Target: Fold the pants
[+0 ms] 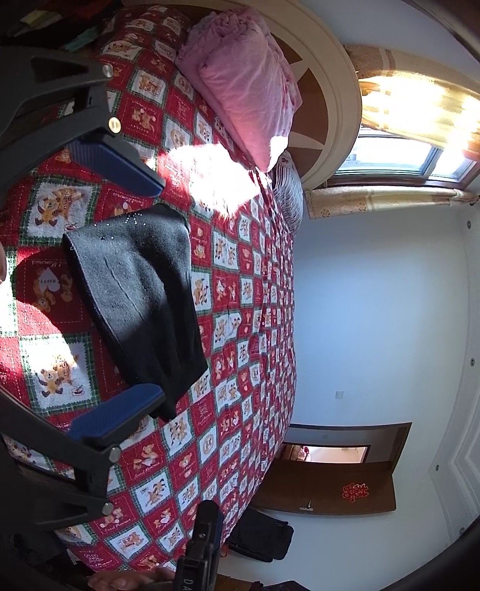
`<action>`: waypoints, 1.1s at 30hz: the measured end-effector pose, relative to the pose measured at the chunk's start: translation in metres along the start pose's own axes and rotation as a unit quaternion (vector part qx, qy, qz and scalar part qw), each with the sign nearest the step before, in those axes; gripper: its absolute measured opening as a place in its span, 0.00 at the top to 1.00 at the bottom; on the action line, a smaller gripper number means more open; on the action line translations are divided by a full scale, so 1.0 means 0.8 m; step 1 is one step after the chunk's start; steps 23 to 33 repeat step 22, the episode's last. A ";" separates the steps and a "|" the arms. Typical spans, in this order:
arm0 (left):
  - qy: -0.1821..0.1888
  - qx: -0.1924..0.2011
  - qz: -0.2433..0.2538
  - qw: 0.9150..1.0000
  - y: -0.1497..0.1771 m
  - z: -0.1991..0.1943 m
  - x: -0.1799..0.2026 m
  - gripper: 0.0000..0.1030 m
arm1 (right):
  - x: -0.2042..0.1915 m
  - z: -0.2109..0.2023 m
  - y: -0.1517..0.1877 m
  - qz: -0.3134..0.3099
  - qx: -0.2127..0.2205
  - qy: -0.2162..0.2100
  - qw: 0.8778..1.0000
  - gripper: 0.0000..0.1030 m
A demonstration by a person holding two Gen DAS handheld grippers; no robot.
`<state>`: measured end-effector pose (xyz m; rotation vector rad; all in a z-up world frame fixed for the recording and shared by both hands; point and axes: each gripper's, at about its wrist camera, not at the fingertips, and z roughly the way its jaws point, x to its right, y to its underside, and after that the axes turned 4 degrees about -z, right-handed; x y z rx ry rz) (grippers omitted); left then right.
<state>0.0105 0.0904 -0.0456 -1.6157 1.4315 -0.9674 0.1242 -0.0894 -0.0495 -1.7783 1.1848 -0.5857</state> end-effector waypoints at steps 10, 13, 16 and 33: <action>-0.018 -0.013 -0.020 1.000 0.000 0.008 -0.010 0.00 | -0.004 0.002 0.002 -0.006 -0.002 0.001 1.000 0.40; -0.019 -0.016 -0.023 0.999 0.001 0.009 -0.014 0.00 | -0.004 0.003 0.003 -0.006 -0.002 0.001 1.000 0.40; -0.011 -0.014 -0.029 0.999 0.006 0.011 -0.018 0.00 | -0.004 0.006 0.004 -0.005 -0.006 0.000 1.000 0.40; -0.011 -0.029 -0.033 0.999 0.012 0.021 -0.026 0.00 | -0.007 0.011 0.007 -0.008 -0.013 0.001 1.000 0.40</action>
